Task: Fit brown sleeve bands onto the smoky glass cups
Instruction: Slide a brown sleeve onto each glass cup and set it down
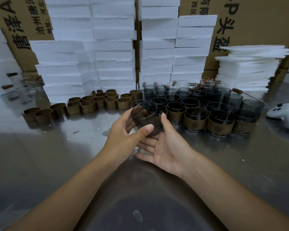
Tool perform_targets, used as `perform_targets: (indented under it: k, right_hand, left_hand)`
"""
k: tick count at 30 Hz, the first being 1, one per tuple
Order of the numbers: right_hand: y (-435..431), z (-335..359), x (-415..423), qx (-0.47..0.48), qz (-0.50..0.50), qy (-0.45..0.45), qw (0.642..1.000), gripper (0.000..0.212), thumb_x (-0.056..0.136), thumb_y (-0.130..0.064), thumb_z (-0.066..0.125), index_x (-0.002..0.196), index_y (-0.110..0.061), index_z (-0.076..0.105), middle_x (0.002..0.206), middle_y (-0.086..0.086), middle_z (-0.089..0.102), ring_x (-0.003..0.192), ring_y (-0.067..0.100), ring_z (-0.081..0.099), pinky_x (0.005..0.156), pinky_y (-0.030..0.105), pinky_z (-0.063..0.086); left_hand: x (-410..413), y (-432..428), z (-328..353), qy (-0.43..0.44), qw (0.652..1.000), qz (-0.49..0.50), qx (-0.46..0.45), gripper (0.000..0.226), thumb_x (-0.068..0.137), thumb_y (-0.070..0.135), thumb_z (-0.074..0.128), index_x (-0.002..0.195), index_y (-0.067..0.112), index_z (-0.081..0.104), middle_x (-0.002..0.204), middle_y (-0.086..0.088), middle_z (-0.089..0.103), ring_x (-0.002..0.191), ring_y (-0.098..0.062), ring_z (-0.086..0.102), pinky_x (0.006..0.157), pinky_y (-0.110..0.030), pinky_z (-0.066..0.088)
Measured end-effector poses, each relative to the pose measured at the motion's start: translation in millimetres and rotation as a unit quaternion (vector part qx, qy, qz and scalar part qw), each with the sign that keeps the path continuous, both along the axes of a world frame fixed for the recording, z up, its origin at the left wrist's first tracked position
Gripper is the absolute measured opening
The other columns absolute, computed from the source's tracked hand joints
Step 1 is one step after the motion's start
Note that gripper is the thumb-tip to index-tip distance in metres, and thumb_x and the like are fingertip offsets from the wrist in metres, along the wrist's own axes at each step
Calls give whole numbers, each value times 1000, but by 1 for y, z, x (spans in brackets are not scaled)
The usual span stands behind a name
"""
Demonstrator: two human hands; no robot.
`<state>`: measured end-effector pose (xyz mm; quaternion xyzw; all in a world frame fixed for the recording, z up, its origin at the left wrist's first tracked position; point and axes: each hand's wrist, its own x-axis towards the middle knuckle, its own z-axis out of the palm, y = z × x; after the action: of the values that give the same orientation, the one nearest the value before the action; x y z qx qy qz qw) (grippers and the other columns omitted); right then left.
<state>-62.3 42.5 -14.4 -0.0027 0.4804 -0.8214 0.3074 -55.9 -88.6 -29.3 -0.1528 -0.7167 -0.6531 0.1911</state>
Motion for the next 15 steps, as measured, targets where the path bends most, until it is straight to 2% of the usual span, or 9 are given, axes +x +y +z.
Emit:
perform_targets:
  k: [4, 7, 9, 15]
  right_hand:
    - [3, -2, -1, 30, 4, 0, 1000, 71, 90, -67, 31, 97, -6, 65, 86, 11, 75, 85, 18, 67, 82, 37, 49]
    - [4, -3, -2, 53, -22, -1, 998, 62, 92, -61, 36, 92, -6, 65, 82, 10, 74, 82, 18, 67, 84, 34, 48]
    - [5, -2, -2, 57, -59, 0, 997, 51, 94, -53, 42, 96, -7, 65, 87, 10, 72, 82, 17, 66, 83, 31, 47]
    - [6, 4, -4, 13, -165, 5, 986, 16, 95, -24, 56, 93, -10, 65, 90, 9, 70, 79, 14, 64, 89, 31, 44]
  left_hand:
    - [0, -2, 1, 15, 999, 9, -30, 45, 70, 23, 74, 111, 34, 58, 108, 24, 68, 109, 4, 60, 87, -8, 44]
    - [0, -4, 0, 25, 998, 16, -63, 49, 73, 14, 75, 114, 34, 56, 110, 24, 67, 111, 4, 59, 91, -9, 42]
    - [-1, -5, -1, 33, 996, 25, -84, 52, 75, 8, 76, 115, 34, 55, 110, 23, 68, 112, 5, 58, 93, -8, 40]
    - [2, -3, 0, 31, 995, 28, -96, 53, 66, 29, 74, 115, 38, 54, 108, 31, 65, 112, 9, 56, 90, -3, 39]
